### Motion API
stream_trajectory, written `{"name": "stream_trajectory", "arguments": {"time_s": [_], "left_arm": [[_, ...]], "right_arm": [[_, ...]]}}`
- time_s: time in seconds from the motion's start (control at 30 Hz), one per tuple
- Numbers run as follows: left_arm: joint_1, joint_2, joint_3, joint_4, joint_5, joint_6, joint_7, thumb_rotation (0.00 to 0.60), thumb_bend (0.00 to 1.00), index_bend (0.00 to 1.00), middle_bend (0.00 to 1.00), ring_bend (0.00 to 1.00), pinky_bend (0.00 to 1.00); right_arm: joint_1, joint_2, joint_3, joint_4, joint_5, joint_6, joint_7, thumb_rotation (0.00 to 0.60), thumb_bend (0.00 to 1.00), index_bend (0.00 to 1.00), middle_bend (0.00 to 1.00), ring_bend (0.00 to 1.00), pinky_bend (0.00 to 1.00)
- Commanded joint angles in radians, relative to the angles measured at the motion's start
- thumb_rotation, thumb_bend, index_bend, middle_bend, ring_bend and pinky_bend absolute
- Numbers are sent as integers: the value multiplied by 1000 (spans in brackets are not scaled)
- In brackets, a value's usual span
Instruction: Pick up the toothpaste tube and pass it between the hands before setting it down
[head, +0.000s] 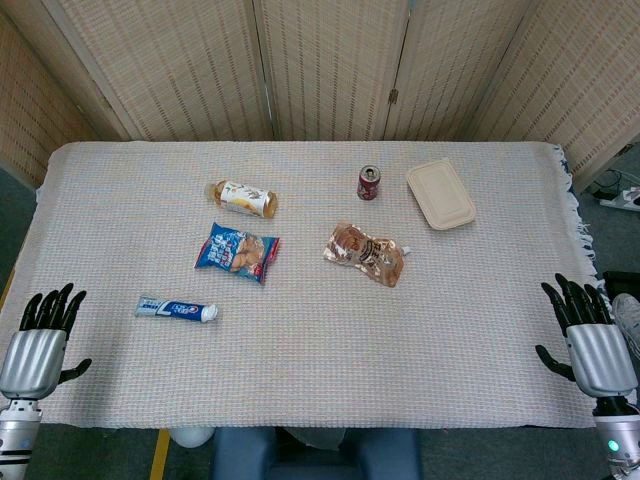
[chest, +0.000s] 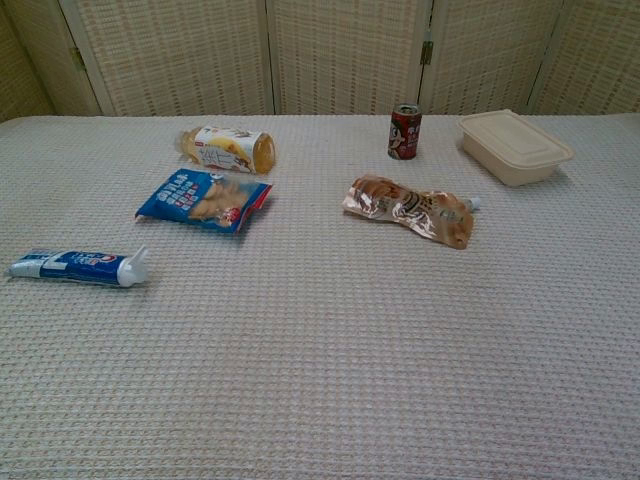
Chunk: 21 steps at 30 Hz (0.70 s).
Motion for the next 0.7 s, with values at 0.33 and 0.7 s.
{"name": "stream_trajectory", "arguments": {"time_s": [0.33, 0.7], "left_arm": [[-18, -16, -5, 13, 7, -7, 8, 600, 126, 50, 0, 0, 0], [-91, -18, -41, 12, 22, -62, 13, 600, 127, 67, 18, 1, 0]], "right_arm": [[-2, 8, 1, -10, -6, 10, 2, 600, 308, 0, 0, 21, 0], [-2, 47, 27, -52, -4, 42, -17, 600, 308, 0, 0, 21, 0]]}}
